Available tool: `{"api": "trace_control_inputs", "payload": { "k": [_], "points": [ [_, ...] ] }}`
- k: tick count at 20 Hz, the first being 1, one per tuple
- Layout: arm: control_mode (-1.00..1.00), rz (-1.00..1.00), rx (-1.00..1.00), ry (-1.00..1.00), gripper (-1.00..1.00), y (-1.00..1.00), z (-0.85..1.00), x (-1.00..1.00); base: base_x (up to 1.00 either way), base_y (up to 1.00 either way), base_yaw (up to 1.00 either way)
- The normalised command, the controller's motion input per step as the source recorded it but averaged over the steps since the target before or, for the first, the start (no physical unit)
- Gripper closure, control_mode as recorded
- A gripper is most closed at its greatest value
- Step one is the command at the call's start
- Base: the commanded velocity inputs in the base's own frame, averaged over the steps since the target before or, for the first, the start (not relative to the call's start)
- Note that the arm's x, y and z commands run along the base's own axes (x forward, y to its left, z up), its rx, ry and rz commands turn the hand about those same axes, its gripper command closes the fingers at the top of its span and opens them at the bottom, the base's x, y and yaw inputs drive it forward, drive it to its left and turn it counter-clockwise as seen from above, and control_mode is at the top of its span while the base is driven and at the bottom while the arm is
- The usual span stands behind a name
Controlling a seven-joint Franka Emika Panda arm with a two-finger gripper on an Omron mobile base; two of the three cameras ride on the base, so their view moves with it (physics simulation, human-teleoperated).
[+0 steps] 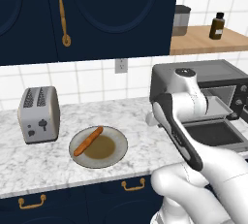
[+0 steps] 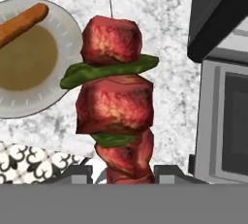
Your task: Pick up the kebab skewer and baguette bread, and place them inside the toaster oven. Close the toaster oven door and start by setting the timer.
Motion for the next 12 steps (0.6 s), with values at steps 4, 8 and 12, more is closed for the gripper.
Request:
{"api": "trace_control_inputs", "payload": {
  "k": [4,8,12],
  "points": [
    [-1.00,0.05,0.00,-0.05,1.00,-0.85,0.20,-0.11,0.00,0.00,0.00],
    [-1.00,0.00,0.00,-0.03,1.00,-0.83,0.08,-0.18,0.00,0.00,0.00],
    [-1.00,0.00,0.00,-0.07,1.00,-0.74,0.19,0.00,0.00,0.00,0.00]
  ]
}}
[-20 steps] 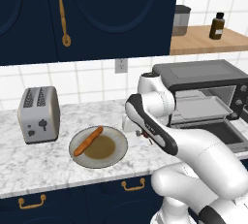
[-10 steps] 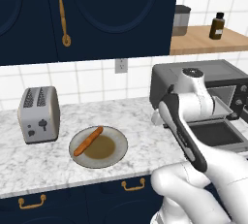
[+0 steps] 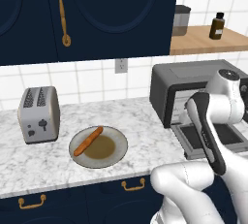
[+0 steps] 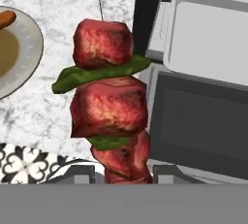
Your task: Pick up the kebab skewer and baguette bread, and place them inside the toaster oven. Close the toaster oven door and start by setting the timer.
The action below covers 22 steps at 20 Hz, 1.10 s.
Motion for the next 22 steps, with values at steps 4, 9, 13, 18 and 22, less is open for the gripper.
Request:
{"api": "trace_control_inputs", "payload": {
  "k": [4,9,13,18,22],
  "points": [
    [-1.00,0.00,0.01,-0.13,1.00,-0.66,0.09,0.03,0.00,0.00,0.00],
    [-1.00,-0.01,0.06,0.00,1.00,-0.35,0.00,0.10,0.00,0.00,0.00],
    [-1.00,0.00,0.01,0.00,1.00,-0.18,0.11,0.25,0.00,0.00,0.00],
    [-1.00,0.00,0.00,-0.04,1.00,0.00,-0.02,0.13,0.00,0.00,0.00],
    [-1.00,0.00,0.00,-0.05,1.00,0.00,0.00,0.37,0.00,0.00,0.00]
  ]
}}
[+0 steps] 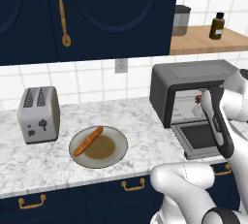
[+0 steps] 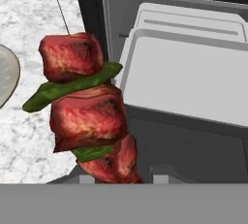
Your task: Pick up the kebab skewer and baguette bread, and place them inside the toaster oven. Close the toaster oven door and start by setting the timer.
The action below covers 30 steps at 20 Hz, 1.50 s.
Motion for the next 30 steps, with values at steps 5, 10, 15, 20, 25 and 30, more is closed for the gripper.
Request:
{"api": "trace_control_inputs", "payload": {
  "k": [5,10,15,20,25,30],
  "points": [
    [-1.00,0.00,0.00,-0.04,1.00,0.00,-0.10,0.16,0.00,0.00,0.00],
    [-1.00,0.00,0.00,-0.06,1.00,-0.03,-0.20,0.06,0.00,0.00,0.00],
    [-1.00,0.00,0.00,-0.01,1.00,-0.06,0.00,0.29,0.00,0.00,0.00],
    [-1.00,0.03,0.00,0.00,1.00,-0.04,-0.04,0.33,0.00,0.00,0.00],
    [-1.00,0.04,0.00,0.00,1.00,-0.11,-0.05,0.24,0.00,0.00,0.00],
    [-1.00,0.04,0.00,0.00,1.00,-0.09,-0.10,0.26,0.00,0.00,0.00]
  ]
}}
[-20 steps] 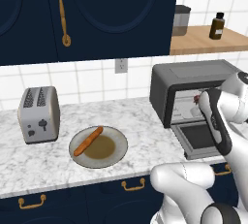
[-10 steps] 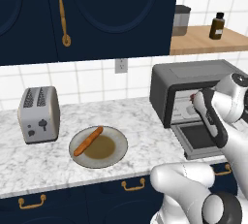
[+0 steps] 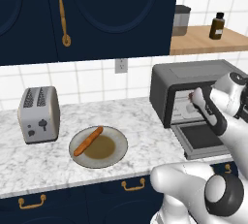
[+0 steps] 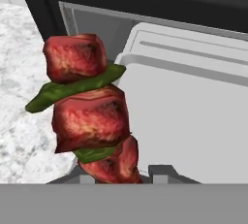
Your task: Pick up the kebab skewer and baguette bread, and place them inside the toaster oven. Close the toaster oven door and start by setting the timer.
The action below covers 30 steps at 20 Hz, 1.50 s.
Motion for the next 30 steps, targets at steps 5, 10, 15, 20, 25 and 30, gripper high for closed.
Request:
{"api": "trace_control_inputs", "payload": {
  "k": [5,10,15,20,25,30],
  "points": [
    [-1.00,0.03,0.00,0.00,1.00,0.00,-0.21,0.01,0.00,0.00,0.00],
    [-1.00,0.02,0.00,0.00,1.00,0.00,-0.12,0.04,0.00,0.00,0.00],
    [-1.00,0.01,0.00,0.00,1.00,0.00,-0.06,0.07,0.00,0.00,0.00],
    [-1.00,0.01,0.00,0.00,1.00,0.00,-0.02,0.08,0.00,0.00,0.00],
    [-1.00,0.01,0.00,0.00,1.00,0.00,-0.09,0.16,0.00,0.00,0.00],
    [-1.00,0.00,0.00,0.00,1.00,0.00,-0.21,0.18,0.00,0.00,0.00]
  ]
}}
